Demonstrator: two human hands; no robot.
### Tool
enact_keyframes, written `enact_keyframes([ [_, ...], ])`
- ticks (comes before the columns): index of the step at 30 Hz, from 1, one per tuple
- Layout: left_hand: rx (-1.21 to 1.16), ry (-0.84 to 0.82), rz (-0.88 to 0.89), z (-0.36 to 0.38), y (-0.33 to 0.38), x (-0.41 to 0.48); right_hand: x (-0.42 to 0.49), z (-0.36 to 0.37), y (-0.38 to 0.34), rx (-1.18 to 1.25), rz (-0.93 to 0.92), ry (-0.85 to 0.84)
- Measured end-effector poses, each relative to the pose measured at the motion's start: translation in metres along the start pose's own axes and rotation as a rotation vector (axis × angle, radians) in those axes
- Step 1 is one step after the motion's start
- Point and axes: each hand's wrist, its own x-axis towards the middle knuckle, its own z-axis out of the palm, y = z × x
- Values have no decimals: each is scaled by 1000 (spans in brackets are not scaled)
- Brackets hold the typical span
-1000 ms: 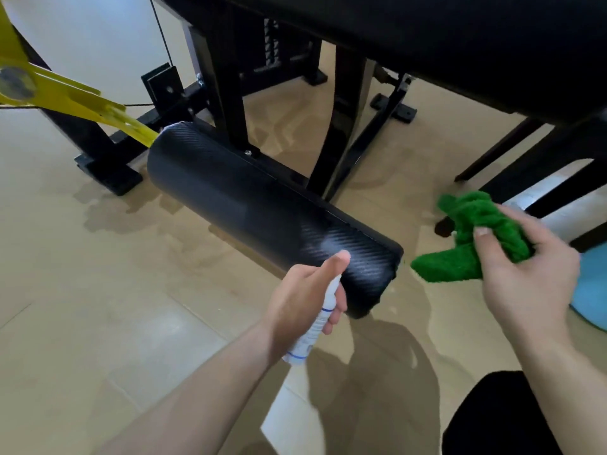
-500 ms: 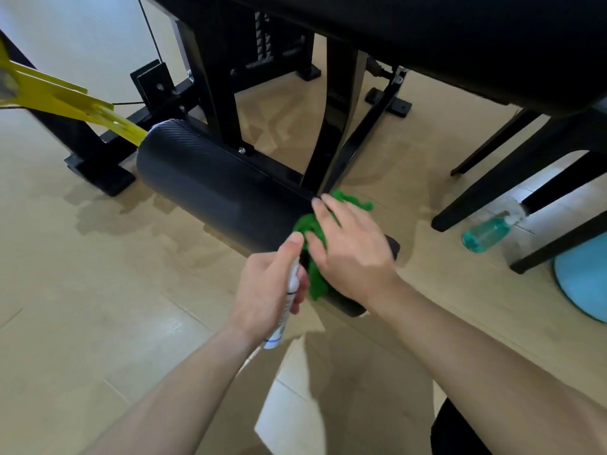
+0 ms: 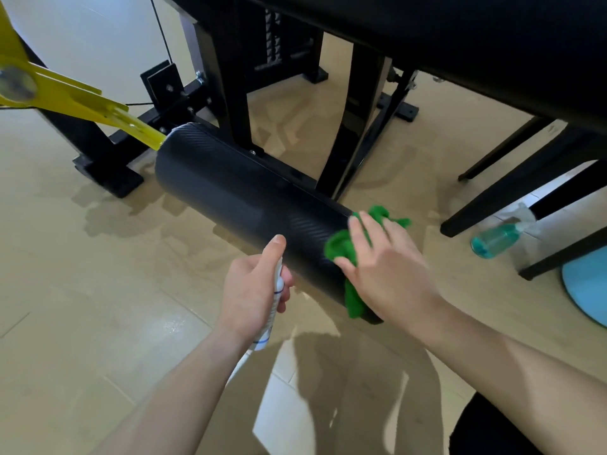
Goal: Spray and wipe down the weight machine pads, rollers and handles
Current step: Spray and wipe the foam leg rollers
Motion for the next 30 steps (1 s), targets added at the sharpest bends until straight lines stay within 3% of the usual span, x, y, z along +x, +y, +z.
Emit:
enact_keyframes([
  [5, -58, -8, -26, -15, 0, 9, 81, -9, -57, 69, -6, -4],
  [9, -45, 14, -29, -20, 1, 12, 16, -1, -18, -103, -172, -88],
  [11, -47, 33, -25, -27, 1, 12, -8, -2, -5, -158, -134, -182],
  [16, -119, 77, -21, -46, 0, 15, 74, -2, -65, -12, -60, 123],
  [21, -160, 99, -6, -49, 2, 20, 148, -11, -119, 17, -84, 121],
  [26, -130, 52, -18, -40, 7, 26, 55, 1, -48, 78, -143, 225],
  [30, -74, -14, -27, -27, 14, 32, -16, -2, 14, 238, 116, 250],
])
